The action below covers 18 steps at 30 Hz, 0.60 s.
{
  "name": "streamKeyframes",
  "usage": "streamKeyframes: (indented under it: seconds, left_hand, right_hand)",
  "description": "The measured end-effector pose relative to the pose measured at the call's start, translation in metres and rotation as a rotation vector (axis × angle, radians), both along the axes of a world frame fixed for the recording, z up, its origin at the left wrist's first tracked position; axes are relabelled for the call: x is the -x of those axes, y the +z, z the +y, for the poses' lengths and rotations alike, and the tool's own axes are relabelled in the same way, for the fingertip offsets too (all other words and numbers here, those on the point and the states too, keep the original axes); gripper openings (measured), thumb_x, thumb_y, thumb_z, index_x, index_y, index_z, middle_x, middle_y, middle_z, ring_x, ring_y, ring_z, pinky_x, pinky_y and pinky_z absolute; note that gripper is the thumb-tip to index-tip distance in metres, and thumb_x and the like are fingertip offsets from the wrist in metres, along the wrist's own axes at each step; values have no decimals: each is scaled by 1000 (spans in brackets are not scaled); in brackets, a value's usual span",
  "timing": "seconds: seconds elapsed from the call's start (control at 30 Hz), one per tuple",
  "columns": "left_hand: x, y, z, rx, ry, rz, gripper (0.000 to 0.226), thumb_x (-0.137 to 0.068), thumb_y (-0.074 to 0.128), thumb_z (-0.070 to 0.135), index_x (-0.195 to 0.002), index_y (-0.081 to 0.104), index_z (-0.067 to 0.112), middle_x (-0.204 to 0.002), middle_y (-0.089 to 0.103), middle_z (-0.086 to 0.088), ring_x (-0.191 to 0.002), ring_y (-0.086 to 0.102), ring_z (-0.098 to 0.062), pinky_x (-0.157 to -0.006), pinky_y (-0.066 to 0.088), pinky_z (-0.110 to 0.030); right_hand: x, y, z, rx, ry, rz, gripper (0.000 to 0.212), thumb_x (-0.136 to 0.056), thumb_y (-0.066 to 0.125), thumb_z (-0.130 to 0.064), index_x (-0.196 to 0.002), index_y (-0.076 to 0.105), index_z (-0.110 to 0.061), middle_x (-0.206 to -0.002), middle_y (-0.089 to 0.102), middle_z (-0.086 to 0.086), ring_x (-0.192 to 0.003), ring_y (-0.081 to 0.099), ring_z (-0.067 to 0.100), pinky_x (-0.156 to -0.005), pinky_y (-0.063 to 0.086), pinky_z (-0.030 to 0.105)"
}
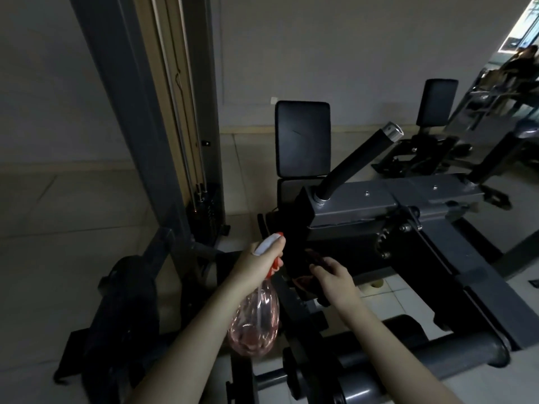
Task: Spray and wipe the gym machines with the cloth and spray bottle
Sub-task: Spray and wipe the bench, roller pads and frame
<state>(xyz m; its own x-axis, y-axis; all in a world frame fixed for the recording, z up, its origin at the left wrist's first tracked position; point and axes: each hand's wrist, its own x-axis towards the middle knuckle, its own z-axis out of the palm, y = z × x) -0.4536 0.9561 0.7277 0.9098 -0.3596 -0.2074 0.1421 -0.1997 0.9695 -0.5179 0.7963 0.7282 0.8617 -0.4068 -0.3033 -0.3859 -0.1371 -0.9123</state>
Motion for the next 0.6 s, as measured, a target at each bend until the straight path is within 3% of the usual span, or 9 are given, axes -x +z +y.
streamKeyframes:
  seconds: [0.1,0.17,0.27,0.4,0.47,0.6]
  left_hand:
    - [-3,0,-6,32,60,-29,26,-96,47,47,-118,58,39,-82,65,-2,-79,64,-17,-88,53,-38]
    - [-4,3,-10,41,86,-31,34,-99,45,42,-125,59,27,-79,61,-5,-73,61,-16,-77,53,-28]
    - [-8,0,-20,23,122,-32,35,-99,44,41,-129,57,26,-72,57,-1,-67,57,-14,-70,49,-24]
    - [-12,-6,-26,-18,143,-24,36,-98,45,42,-130,56,29,-79,64,-2,-71,62,-7,-66,45,-8]
    - [-14,-8,-26,-51,133,-23,36,-97,47,43,-129,57,29,-89,70,-3,-81,66,-6,-75,45,-11]
    - [-18,-20,-24,-52,115,-36,37,-98,49,39,-133,55,29,-88,70,3,-86,65,-8,-93,46,-26]
  right_hand:
    - [-2,-3,0,-21,31,1,9,-92,56,-15,-95,64,-14,-89,69,9,-80,67,20,-63,54,24]
    - [-2,-6,-1,-50,16,-10,9,-92,57,-17,-95,65,-18,-91,70,9,-86,67,23,-77,56,36]
    - [-3,-4,-3,-126,-3,-49,10,-92,56,-15,-92,65,-17,-89,69,10,-86,67,24,-73,54,33]
    - [-3,-4,-3,-179,-9,-65,11,-93,55,-18,-93,66,-20,-93,70,9,-89,67,22,-84,54,40]
    - [-3,-5,-3,-196,-4,-72,11,-93,55,-18,-95,66,-20,-94,70,9,-91,67,22,-86,53,41]
    - [1,-3,-1,-153,-11,-141,12,-92,56,-16,-91,67,-22,-89,70,8,-89,68,24,-85,54,45]
